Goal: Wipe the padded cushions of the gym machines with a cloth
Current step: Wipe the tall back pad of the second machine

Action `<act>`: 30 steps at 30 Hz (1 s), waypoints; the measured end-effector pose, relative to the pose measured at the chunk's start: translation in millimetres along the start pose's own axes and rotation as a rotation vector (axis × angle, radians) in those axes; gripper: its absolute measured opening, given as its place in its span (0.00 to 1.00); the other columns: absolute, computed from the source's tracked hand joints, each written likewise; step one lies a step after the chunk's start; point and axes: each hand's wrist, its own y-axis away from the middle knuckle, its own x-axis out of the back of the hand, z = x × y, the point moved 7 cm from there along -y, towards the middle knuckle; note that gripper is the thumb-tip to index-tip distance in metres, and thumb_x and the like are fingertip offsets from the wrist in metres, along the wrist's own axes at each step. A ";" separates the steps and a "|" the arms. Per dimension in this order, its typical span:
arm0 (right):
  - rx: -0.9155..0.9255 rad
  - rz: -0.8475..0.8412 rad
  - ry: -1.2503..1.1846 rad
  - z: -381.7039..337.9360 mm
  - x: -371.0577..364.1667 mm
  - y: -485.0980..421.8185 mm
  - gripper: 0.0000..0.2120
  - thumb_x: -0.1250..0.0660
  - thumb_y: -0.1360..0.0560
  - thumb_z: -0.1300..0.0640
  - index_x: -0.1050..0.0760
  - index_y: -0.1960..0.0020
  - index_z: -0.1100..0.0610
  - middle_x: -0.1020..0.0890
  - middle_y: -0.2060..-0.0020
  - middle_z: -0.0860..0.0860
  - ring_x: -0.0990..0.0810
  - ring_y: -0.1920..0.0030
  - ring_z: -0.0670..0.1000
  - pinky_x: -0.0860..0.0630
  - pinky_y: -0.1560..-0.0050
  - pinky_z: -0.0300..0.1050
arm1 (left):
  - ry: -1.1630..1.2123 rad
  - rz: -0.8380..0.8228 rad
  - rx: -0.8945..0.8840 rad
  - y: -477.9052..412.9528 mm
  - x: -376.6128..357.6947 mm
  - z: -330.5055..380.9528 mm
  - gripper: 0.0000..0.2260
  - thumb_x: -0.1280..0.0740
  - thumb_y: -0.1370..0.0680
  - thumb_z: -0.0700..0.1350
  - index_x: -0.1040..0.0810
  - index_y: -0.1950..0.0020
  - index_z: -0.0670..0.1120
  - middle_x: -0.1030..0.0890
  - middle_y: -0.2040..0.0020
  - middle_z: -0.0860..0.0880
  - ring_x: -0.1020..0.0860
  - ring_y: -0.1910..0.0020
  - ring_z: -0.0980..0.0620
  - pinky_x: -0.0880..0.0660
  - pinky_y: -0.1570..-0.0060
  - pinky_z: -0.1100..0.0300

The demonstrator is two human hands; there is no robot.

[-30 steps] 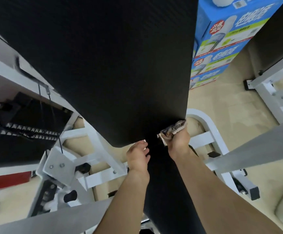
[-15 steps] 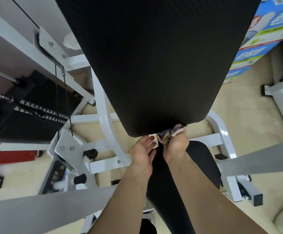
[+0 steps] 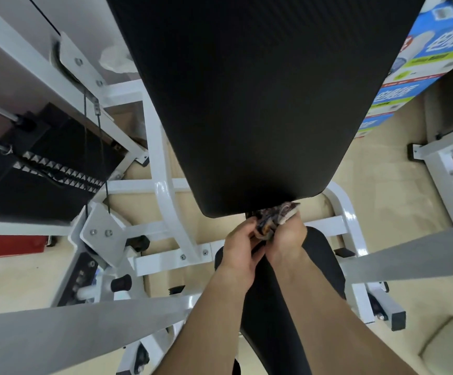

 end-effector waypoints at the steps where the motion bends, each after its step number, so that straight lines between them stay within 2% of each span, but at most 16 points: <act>1: -0.041 -0.023 0.005 13.7 -7.0 3.3 0.16 0.39 0.19 0.51 0.20 0.59 0.58 0.16 0.70 0.52 0.17 0.67 0.53 0.21 0.59 0.47 | 0.011 0.055 -0.007 1.0 12.5 1.8 0.12 0.36 0.19 0.46 0.17 0.40 0.44 0.14 0.45 0.44 0.17 0.42 0.47 0.22 0.37 0.49; 3: -0.117 -0.081 -0.008 40.1 -23.1 10.2 0.18 0.40 0.18 0.49 0.20 0.59 0.58 0.16 0.69 0.52 0.19 0.66 0.53 0.21 0.57 0.48 | 0.036 0.134 -0.032 3.8 37.6 9.4 0.12 0.36 0.19 0.45 0.16 0.44 0.42 0.13 0.51 0.45 0.17 0.45 0.47 0.20 0.44 0.53; 6: -0.171 -0.151 -0.063 67.1 -42.5 17.4 0.20 0.41 0.17 0.47 0.19 0.59 0.57 0.17 0.69 0.52 0.21 0.66 0.53 0.23 0.59 0.46 | 0.090 0.164 -0.086 6.3 64.7 22.7 0.11 0.36 0.20 0.45 0.16 0.49 0.43 0.13 0.58 0.49 0.18 0.49 0.49 0.22 0.50 0.56; 8: -0.230 -0.199 -0.096 83.1 -53.4 21.2 0.24 0.43 0.17 0.45 0.18 0.61 0.58 0.19 0.67 0.54 0.24 0.65 0.53 0.20 0.51 0.50 | 0.111 0.169 -0.119 8.2 75.2 26.9 0.11 0.37 0.20 0.47 0.16 0.48 0.44 0.13 0.54 0.49 0.18 0.48 0.50 0.24 0.49 0.56; 9: -0.264 -0.216 -0.095 90.7 -57.5 23.0 0.25 0.44 0.17 0.44 0.17 0.60 0.58 0.18 0.64 0.54 0.23 0.62 0.54 0.21 0.43 0.52 | 0.095 0.165 -0.139 8.7 78.6 27.1 0.12 0.37 0.20 0.48 0.16 0.45 0.44 0.13 0.50 0.48 0.18 0.46 0.50 0.24 0.46 0.56; 10: -0.286 -0.225 -0.088 96.3 -60.5 24.7 0.25 0.45 0.18 0.44 0.17 0.57 0.58 0.17 0.61 0.55 0.21 0.58 0.55 0.22 0.40 0.53 | 0.072 0.147 -0.162 10.7 78.3 27.6 0.14 0.37 0.20 0.49 0.16 0.42 0.46 0.13 0.47 0.48 0.18 0.44 0.51 0.24 0.44 0.56; 11: -0.300 -0.227 -0.082 100.1 -62.1 27.3 0.24 0.46 0.18 0.44 0.17 0.53 0.58 0.16 0.59 0.56 0.20 0.55 0.56 0.22 0.43 0.52 | 0.041 0.125 -0.179 11.8 78.9 26.4 0.14 0.37 0.20 0.51 0.17 0.40 0.48 0.13 0.45 0.49 0.18 0.43 0.52 0.24 0.43 0.57; 13: -0.300 -0.243 -0.079 101.6 -62.6 29.9 0.24 0.47 0.18 0.44 0.19 0.53 0.58 0.16 0.58 0.57 0.19 0.55 0.56 0.23 0.52 0.49 | -0.050 0.047 -0.213 13.8 75.9 23.2 0.16 0.33 0.22 0.55 0.19 0.36 0.53 0.14 0.43 0.52 0.18 0.42 0.56 0.25 0.41 0.59; 14: -0.278 -0.243 -0.062 99.6 -60.4 28.6 0.24 0.47 0.17 0.44 0.19 0.53 0.59 0.16 0.57 0.57 0.19 0.55 0.56 0.22 0.51 0.50 | -0.127 0.009 -0.235 13.7 73.5 22.7 0.18 0.31 0.24 0.56 0.21 0.35 0.54 0.15 0.41 0.53 0.18 0.41 0.57 0.25 0.41 0.60; 15: -0.257 -0.234 -0.020 96.8 -56.4 28.0 0.24 0.47 0.17 0.44 0.19 0.53 0.59 0.16 0.55 0.58 0.19 0.53 0.56 0.22 0.46 0.50 | -0.213 -0.013 -0.258 13.4 71.8 23.1 0.20 0.29 0.25 0.57 0.22 0.34 0.55 0.15 0.40 0.54 0.18 0.41 0.58 0.25 0.41 0.62; 17: -0.242 -0.235 0.061 91.7 -50.4 26.0 0.24 0.46 0.18 0.43 0.19 0.48 0.59 0.17 0.49 0.58 0.19 0.46 0.58 0.24 0.38 0.52 | -0.315 -0.002 -0.287 12.0 67.8 26.9 0.15 0.29 0.23 0.55 0.21 0.37 0.56 0.14 0.43 0.55 0.17 0.44 0.59 0.24 0.46 0.65; 19: -0.250 -0.260 0.116 89.3 -47.0 22.9 0.24 0.46 0.18 0.43 0.18 0.45 0.59 0.16 0.49 0.58 0.19 0.45 0.58 0.23 0.40 0.52 | -0.311 0.070 -0.303 7.2 66.5 31.2 0.10 0.28 0.22 0.51 0.19 0.41 0.56 0.13 0.46 0.54 0.16 0.46 0.57 0.22 0.48 0.63; 23: -0.223 -0.268 0.220 82.0 -42.5 22.6 0.21 0.41 0.18 0.46 0.18 0.42 0.60 0.14 0.48 0.59 0.15 0.47 0.59 0.20 0.45 0.52 | -0.055 0.144 -0.280 -1.5 62.5 27.2 0.13 0.29 0.22 0.45 0.20 0.37 0.52 0.14 0.43 0.49 0.17 0.42 0.49 0.22 0.38 0.51; 26: -0.146 -0.182 0.355 74.3 -27.5 20.3 0.13 0.38 0.18 0.54 0.17 0.48 0.61 0.12 0.57 0.57 0.13 0.59 0.54 0.18 0.59 0.45 | 0.238 0.094 -0.261 -2.7 57.9 25.9 0.13 0.33 0.19 0.39 0.23 0.35 0.47 0.16 0.40 0.42 0.18 0.40 0.43 0.21 0.39 0.50; 27: -0.141 -0.169 0.390 73.6 -23.4 20.1 0.13 0.39 0.18 0.56 0.18 0.47 0.61 0.12 0.55 0.57 0.13 0.57 0.54 0.18 0.56 0.46 | 0.330 0.063 -0.263 -2.6 57.9 28.4 0.13 0.35 0.19 0.37 0.24 0.34 0.46 0.18 0.39 0.40 0.19 0.39 0.42 0.22 0.38 0.49; 30: -0.131 -0.184 0.422 70.9 -21.8 17.9 0.14 0.42 0.19 0.59 0.19 0.42 0.62 0.15 0.45 0.59 0.17 0.43 0.57 0.23 0.38 0.51 | 0.465 -0.018 -0.291 -6.2 63.0 44.6 0.18 0.39 0.18 0.35 0.26 0.30 0.47 0.21 0.34 0.37 0.22 0.33 0.40 0.25 0.33 0.47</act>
